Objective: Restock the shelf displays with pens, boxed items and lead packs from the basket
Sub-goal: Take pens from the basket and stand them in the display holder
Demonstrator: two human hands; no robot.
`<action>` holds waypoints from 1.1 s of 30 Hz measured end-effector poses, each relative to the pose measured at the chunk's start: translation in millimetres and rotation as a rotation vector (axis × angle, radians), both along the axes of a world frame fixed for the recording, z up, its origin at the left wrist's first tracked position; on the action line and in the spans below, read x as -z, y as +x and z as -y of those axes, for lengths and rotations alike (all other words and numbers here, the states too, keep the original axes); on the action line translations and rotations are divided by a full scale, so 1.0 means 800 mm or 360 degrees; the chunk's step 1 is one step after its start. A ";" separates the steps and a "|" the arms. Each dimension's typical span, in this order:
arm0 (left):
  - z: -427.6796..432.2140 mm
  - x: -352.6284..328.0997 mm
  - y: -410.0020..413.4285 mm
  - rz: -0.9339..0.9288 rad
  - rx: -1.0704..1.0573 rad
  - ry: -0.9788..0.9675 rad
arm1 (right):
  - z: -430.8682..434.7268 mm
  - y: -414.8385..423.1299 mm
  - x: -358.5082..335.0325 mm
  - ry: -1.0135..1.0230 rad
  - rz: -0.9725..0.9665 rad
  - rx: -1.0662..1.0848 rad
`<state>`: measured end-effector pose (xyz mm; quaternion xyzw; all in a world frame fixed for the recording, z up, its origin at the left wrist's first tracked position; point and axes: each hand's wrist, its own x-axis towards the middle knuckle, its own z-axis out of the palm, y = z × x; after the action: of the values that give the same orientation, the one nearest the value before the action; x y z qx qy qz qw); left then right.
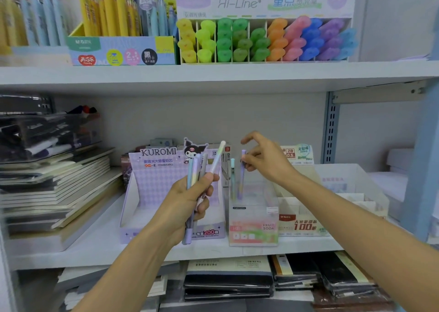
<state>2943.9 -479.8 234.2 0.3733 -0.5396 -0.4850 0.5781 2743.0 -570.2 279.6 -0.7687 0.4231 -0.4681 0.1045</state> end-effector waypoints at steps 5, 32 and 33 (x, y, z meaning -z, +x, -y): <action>-0.002 0.003 0.001 -0.0003 0.0048 -0.0012 | 0.010 0.009 0.009 -0.0057 0.0005 0.0140; -0.026 -0.015 -0.024 -0.0528 -0.0337 -0.0278 | -0.104 -0.043 0.022 0.0760 0.0400 -0.0769; -0.027 -0.017 -0.028 -0.0535 -0.0349 -0.0287 | -0.107 -0.042 0.024 0.0770 0.0293 -0.0768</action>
<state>2921.8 -458.0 247.7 0.2903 -0.4329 -0.4245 0.7404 2709.7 -484.7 260.6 -0.7541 0.3168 -0.3834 0.4289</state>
